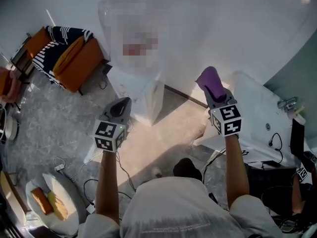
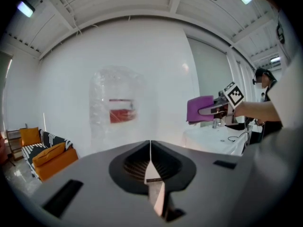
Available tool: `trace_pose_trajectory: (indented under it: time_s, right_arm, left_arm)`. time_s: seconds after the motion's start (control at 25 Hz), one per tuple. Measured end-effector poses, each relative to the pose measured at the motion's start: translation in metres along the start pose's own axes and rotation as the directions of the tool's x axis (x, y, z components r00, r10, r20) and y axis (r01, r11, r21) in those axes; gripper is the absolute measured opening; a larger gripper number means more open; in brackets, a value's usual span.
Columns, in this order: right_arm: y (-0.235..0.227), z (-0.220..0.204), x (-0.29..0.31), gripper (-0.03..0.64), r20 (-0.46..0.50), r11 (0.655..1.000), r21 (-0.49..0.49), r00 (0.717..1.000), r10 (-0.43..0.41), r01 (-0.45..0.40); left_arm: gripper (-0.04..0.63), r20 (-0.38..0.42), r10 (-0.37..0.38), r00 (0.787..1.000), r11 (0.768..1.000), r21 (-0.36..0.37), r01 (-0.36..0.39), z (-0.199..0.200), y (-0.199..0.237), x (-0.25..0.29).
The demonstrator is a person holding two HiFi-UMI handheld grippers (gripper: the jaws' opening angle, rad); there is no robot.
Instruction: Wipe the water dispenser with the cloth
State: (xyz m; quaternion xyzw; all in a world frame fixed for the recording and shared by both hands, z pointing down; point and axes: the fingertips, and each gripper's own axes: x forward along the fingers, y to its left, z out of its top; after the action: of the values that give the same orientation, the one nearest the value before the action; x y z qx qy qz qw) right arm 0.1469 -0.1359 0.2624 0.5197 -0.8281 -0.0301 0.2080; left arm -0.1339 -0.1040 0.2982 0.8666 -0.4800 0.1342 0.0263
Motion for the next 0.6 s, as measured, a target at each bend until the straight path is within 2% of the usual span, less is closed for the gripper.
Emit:
trace_pose_trajectory:
  time_s: [0.16, 0.32, 0.6]
  right_arm:
    - [-0.013, -0.014, 0.040, 0.052, -0.046, 1.000, -0.020, 0.999, 0.015, -0.016]
    - [-0.029, -0.037, 0.089, 0.052, -0.104, 0.999, -0.013, 0.994, 0.047, -0.048]
    - [-0.031, -0.085, 0.198, 0.054, -0.212, 0.986, 0.019, 0.963, 0.168, -0.167]
  left_arm:
    - [0.017, -0.007, 0.010, 1.000, 1.000, -0.021, -0.011, -0.004, 0.011, 0.023]
    - [0.017, -0.044, 0.028, 0.999, 0.996, -0.083, -0.032, -0.019, 0.023, 0.061]
    - [0.017, -0.143, 0.085, 0.986, 0.984, -0.143, -0.105, -0.048, 0.059, 0.118]
